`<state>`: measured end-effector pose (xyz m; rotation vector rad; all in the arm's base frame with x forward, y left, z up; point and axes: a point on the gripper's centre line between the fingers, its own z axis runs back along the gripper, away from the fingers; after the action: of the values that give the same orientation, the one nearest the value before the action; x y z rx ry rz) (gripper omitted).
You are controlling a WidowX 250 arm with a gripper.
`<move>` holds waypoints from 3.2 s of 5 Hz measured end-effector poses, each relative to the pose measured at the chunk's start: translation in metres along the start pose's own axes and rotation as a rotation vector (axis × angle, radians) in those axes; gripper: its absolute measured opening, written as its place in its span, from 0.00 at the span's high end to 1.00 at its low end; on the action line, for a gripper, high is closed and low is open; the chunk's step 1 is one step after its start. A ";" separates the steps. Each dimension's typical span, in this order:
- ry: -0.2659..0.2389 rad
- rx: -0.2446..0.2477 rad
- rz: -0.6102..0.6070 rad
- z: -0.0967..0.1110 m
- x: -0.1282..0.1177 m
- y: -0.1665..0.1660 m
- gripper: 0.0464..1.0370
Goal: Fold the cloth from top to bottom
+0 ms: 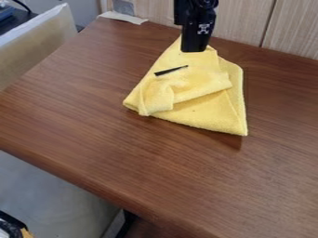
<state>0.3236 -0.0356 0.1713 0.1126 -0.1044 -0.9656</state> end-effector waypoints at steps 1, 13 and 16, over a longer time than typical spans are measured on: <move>0.025 -0.027 0.002 -0.011 0.000 -0.001 0.04; 0.098 -0.087 0.056 -0.112 0.042 0.107 0.98; -0.004 0.016 0.127 -0.044 0.030 0.109 0.98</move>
<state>0.4353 0.0031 0.1441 0.1170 -0.1218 -0.8388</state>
